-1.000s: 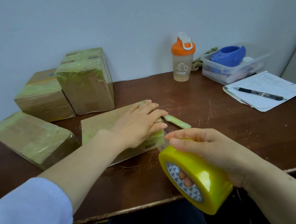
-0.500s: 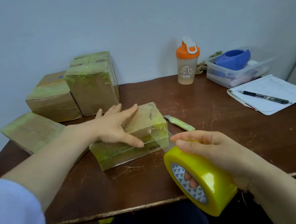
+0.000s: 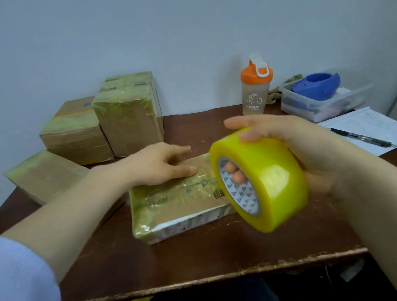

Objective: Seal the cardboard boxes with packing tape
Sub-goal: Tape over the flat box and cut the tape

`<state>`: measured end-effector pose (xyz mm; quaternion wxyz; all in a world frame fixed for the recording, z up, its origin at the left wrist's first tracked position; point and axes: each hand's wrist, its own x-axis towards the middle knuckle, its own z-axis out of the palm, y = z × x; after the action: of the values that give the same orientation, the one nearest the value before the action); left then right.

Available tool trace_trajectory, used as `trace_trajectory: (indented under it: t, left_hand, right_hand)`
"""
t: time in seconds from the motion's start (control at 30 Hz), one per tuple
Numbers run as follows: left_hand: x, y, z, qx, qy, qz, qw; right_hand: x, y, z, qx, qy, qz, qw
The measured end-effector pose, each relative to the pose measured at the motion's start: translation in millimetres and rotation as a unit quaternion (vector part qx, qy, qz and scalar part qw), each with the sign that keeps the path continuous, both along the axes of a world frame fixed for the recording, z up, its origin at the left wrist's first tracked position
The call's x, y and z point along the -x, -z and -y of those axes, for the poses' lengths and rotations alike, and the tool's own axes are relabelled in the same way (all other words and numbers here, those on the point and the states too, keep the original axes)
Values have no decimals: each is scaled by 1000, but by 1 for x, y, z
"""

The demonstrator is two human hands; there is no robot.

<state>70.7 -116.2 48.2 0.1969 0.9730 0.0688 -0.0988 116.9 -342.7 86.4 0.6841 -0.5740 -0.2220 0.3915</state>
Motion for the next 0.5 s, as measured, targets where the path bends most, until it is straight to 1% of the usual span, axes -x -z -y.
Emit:
trace_trajectory:
  t: [0.03,0.07,0.13,0.17,0.2,0.27,0.33,0.4,0.5]
  left_hand:
    - [0,2,4,-29,19,36,999]
    - [1,4,8,-38,46,39,997]
    - [3,9,18,-53,89,-21,994]
    - [3,14,21,-76,93,-45,992]
    - [3,20,24,-99,87,-44,990]
    - [3,32,26,-127,61,15,990]
    - [1,39,27,-134,44,75,987]
    - [-1,39,27,-124,35,87,988]
    - [-1,38,27,-114,26,77,990]
  right_hand:
    - [-1,-2,-6,-2,2,1,1000]
    - [-4,-4,-13,2,0,2,1000]
    - [-12,-6,-23,32,-6,8,999]
    - [-14,-8,-25,48,-13,15,999]
    - [-14,-9,-25,63,-19,21,998]
    - [-14,-12,-26,82,-19,46,995]
    - [-14,-12,-24,75,1,73,994]
    - [-12,-8,-20,59,27,102,993]
    - [-3,-7,-18,29,52,124,990]
